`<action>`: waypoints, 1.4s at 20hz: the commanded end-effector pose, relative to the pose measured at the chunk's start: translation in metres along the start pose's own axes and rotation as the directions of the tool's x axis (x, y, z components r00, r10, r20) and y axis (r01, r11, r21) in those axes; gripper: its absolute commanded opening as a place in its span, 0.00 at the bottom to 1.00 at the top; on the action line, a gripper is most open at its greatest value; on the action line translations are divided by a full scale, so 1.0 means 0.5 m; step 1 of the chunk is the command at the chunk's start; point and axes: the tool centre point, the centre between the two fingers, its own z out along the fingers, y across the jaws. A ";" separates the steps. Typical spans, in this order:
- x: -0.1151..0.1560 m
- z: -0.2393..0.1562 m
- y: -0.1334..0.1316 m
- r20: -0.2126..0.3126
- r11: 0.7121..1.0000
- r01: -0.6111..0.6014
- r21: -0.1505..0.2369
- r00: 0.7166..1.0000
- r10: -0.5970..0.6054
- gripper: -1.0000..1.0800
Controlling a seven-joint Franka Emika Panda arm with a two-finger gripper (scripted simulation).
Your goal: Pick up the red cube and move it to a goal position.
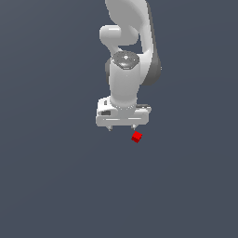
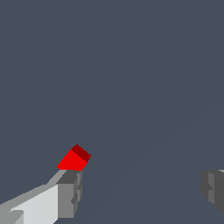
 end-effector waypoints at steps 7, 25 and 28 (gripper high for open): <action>-0.005 0.010 -0.004 0.002 1.000 -0.021 0.000 1.000 0.021 0.96; -0.067 0.151 -0.078 0.025 0.948 -0.319 -0.004 0.947 0.319 0.96; -0.078 0.183 -0.098 0.030 0.923 -0.384 -0.006 0.923 0.384 0.96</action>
